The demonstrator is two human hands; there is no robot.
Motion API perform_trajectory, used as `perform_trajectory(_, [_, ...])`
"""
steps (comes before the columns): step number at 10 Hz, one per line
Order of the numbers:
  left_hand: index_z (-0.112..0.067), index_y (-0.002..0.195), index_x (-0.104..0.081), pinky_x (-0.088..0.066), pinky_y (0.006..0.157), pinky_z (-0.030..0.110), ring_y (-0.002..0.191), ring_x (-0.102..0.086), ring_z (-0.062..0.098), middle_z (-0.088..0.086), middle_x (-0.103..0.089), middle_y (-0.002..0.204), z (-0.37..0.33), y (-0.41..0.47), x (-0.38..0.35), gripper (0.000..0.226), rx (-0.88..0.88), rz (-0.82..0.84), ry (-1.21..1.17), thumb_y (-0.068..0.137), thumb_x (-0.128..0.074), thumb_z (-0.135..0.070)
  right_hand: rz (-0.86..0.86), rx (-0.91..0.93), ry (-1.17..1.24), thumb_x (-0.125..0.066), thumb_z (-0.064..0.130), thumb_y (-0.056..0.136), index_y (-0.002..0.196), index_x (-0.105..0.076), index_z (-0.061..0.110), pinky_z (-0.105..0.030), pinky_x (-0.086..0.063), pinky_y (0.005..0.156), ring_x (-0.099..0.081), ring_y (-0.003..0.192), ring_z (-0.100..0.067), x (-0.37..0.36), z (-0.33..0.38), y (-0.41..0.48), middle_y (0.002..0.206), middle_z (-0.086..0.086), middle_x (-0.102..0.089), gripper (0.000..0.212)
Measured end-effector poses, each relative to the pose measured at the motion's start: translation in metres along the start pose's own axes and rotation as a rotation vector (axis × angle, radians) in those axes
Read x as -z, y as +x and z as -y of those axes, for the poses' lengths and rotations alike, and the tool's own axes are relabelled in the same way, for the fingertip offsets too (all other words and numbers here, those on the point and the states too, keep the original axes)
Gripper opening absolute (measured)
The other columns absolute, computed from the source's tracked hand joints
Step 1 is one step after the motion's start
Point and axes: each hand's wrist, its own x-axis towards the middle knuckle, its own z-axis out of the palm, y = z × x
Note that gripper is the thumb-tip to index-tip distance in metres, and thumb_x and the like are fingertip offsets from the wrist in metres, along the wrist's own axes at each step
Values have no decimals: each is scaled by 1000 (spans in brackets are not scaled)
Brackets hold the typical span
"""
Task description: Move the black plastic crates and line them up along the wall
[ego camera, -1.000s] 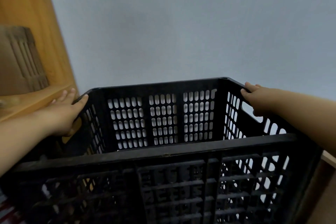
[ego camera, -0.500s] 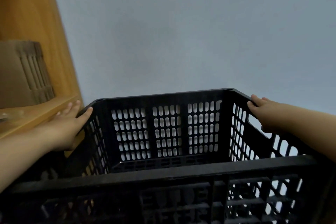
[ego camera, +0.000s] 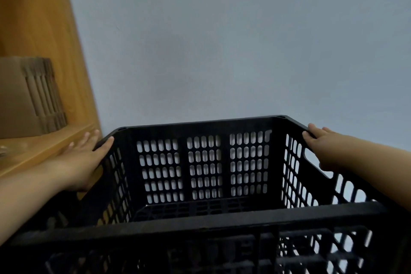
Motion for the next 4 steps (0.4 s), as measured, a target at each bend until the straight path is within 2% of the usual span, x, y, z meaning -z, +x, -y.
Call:
perform_trajectory(1, [-21, 144, 22, -4, 117, 42, 143, 18, 34, 19, 28, 152, -1, -1, -1, 104, 12, -6, 23, 84, -62, -20, 1, -13, 43, -34, 3, 93, 150, 7, 10, -38, -17, 117, -1, 146, -32, 1, 2, -4, 158, -8, 19, 70])
perform_trajectory(2, [-24, 145, 20, -3, 117, 43, 143, 19, 31, 16, 28, 152, -2, -7, 6, 103, 33, -25, 38, 82, -61, -30, 13, -30, 117, -39, 4, 90, 150, 5, 16, -46, -16, 118, 2, 146, -31, 4, 2, -9, 158, -6, 18, 75])
perform_trajectory(3, [-25, 146, 17, -1, 117, 45, 143, 20, 31, 16, 26, 153, -3, -17, 13, 105, 57, -24, 62, 79, -62, -47, 21, -22, 152, -49, 21, 92, 151, 2, 20, -49, -14, 118, 5, 146, -31, 7, 5, -14, 158, -6, 17, 78])
perform_trajectory(4, [-25, 148, 8, -3, 117, 46, 144, 13, 29, 14, 18, 156, -5, -37, 35, 97, 28, -109, -39, 83, -55, -58, -27, 37, 226, -54, 40, 91, 150, -6, 17, -47, -16, 117, -1, 146, -32, 38, -2, -33, 158, -12, 7, 80])
